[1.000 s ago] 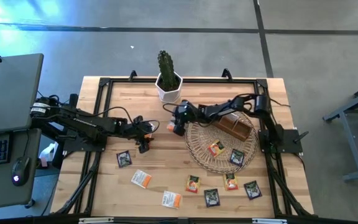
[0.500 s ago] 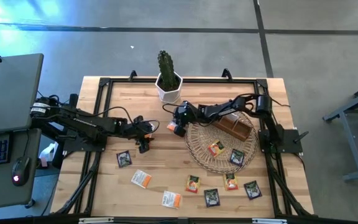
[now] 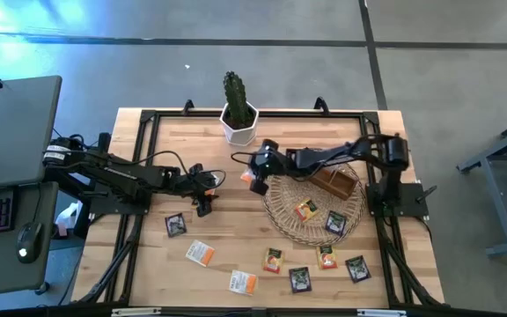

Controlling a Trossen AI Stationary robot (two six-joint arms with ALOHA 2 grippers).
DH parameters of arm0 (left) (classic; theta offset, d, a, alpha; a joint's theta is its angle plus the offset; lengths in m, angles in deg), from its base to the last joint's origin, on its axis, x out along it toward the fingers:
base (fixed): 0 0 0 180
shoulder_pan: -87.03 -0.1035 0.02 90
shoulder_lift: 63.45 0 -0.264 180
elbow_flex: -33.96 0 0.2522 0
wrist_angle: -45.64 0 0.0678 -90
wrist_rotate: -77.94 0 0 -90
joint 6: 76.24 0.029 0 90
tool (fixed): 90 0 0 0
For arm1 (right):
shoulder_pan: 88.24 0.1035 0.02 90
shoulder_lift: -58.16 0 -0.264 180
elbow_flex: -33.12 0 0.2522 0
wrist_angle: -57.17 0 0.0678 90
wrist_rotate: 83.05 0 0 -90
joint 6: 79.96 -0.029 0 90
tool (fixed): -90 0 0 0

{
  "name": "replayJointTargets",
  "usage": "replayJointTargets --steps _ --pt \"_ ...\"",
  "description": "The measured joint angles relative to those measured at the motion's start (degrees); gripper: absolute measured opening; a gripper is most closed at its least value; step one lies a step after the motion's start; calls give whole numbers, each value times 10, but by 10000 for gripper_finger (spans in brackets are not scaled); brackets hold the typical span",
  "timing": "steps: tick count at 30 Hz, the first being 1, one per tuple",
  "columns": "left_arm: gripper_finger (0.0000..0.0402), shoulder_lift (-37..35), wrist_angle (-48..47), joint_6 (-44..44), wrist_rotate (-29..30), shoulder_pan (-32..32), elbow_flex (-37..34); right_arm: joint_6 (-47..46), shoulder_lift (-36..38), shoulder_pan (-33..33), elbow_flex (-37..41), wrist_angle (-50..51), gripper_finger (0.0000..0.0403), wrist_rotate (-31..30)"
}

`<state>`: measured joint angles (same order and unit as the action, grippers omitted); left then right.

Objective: Pick & Place Tea
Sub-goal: Put the white tea bag into the middle section of the wooden organizer

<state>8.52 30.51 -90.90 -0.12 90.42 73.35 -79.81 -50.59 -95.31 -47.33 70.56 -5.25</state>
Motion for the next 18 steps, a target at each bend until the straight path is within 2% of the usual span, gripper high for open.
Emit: replayJointTargets --steps 6,8,14,16,18 --pt "182 0 0 -1 2 0 0 15 43 43 1 50 2 -63" --pt "182 0 0 -2 2 0 0 19 66 61 1 105 2 -127" --pt "182 0 0 -2 2 0 0 -17 158 132 1 338 2 -389" --pt "182 0 0 -2 2 0 0 -30 184 159 0 423 1 -439" --pt "182 0 0 -2 2 0 0 -56 206 181 0 509 1 -446"
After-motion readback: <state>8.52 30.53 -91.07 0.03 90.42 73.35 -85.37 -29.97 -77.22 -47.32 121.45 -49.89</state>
